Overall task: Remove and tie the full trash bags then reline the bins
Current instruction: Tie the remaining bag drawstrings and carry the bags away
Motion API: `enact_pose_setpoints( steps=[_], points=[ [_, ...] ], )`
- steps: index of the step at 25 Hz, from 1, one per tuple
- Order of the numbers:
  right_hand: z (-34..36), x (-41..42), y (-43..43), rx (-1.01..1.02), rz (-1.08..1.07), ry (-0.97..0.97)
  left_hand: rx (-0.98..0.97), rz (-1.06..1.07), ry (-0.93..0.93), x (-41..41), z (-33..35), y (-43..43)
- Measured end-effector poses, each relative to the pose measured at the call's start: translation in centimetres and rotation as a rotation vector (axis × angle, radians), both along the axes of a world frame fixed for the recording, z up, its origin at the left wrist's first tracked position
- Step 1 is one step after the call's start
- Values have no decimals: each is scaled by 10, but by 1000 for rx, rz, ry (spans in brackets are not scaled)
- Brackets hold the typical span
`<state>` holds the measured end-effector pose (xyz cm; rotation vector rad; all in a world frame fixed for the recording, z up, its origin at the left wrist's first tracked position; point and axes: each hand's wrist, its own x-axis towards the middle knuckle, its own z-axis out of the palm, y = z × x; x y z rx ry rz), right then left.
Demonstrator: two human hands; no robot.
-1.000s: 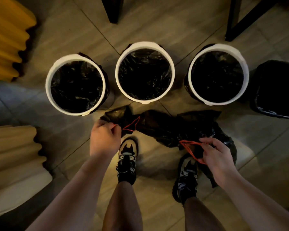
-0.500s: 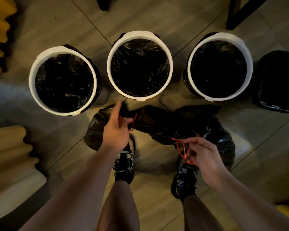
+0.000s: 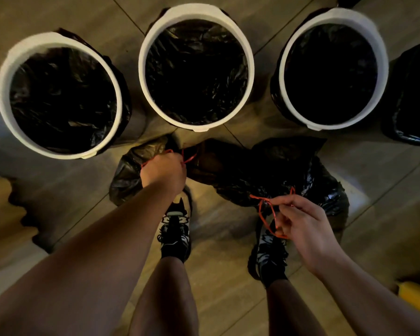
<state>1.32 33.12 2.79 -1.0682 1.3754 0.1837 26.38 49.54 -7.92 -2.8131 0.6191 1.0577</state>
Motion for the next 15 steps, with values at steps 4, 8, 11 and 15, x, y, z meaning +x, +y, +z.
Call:
enact_pose_setpoints(
  steps=[4,8,11,15],
  points=[
    [10,4,5,-44,-18,102,-332,238,213,1,21,6],
    [26,1,5,-137,-136,276,-465,378,215,3,59,10],
    [55,-10,-1,-293,-63,444,-447,441,223,2,95,19],
    [88,-22,-14,-319,-88,455,-404,437,162,-7,144,30]
  ],
)
